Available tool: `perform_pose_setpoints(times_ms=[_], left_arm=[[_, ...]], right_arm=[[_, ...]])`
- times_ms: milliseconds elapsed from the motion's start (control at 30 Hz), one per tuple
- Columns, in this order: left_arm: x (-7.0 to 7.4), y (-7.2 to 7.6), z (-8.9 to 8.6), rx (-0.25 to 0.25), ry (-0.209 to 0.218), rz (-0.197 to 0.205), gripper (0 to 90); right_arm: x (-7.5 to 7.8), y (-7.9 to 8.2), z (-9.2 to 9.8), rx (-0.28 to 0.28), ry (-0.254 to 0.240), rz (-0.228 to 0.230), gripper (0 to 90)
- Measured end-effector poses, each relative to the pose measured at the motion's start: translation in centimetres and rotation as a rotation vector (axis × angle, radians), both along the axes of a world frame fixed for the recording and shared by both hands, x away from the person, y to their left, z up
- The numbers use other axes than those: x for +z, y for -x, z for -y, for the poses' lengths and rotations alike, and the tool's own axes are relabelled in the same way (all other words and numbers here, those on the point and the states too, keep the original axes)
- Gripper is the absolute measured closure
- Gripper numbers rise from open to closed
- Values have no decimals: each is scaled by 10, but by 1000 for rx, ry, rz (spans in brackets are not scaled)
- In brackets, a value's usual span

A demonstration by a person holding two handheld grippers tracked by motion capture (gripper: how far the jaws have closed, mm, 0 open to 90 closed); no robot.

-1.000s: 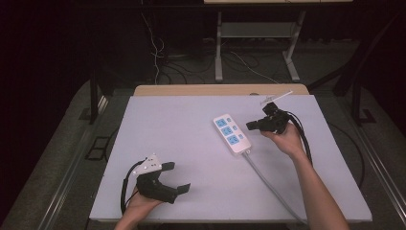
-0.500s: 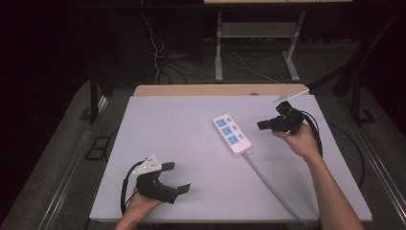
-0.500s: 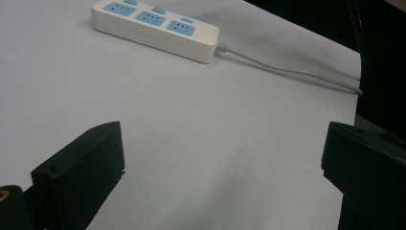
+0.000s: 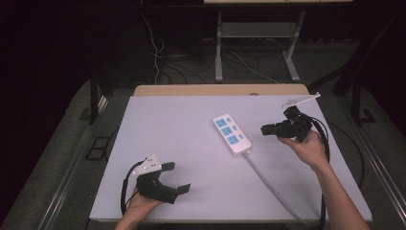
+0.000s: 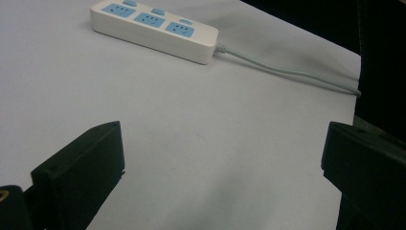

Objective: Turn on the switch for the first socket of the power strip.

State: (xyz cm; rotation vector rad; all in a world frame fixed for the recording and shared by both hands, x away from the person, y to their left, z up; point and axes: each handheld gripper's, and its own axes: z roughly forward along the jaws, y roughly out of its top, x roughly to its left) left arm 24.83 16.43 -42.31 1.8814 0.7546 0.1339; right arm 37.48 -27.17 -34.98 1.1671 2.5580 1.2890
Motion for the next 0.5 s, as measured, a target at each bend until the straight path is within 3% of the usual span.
perform_pose_setpoints(times_ms=[133, 200, 267, 333, 400, 433, 467, 500], left_arm=[[0, 0, 0, 1, 1, 0, 0], [0, 0, 0, 1, 2, -1, 0], [0, 0, 0, 0, 2, -2, 0], [0, 0, 0, -1, 2, -2, 0], [0, 0, 1, -1, 1, -1, 0], [0, 1, 1, -1, 2, 0, 0], [0, 1, 1, -1, 2, 0, 0], [0, 1, 1, 0, 2, -1, 0]], right_arm=[[1, 7, 1, -4, -8, 4, 702], [2, 15, 1, -31, -9, 13, 593], [1, 17, 2, -37, -14, 15, 552], [0, 23, 3, -68, -22, 22, 421], [-1, 25, 4, -82, -34, 26, 368], [-2, 30, 5, -101, -43, 26, 231], [-3, 33, 5, -112, -40, 28, 155], [-3, 33, 5, -112, -40, 28, 155]])
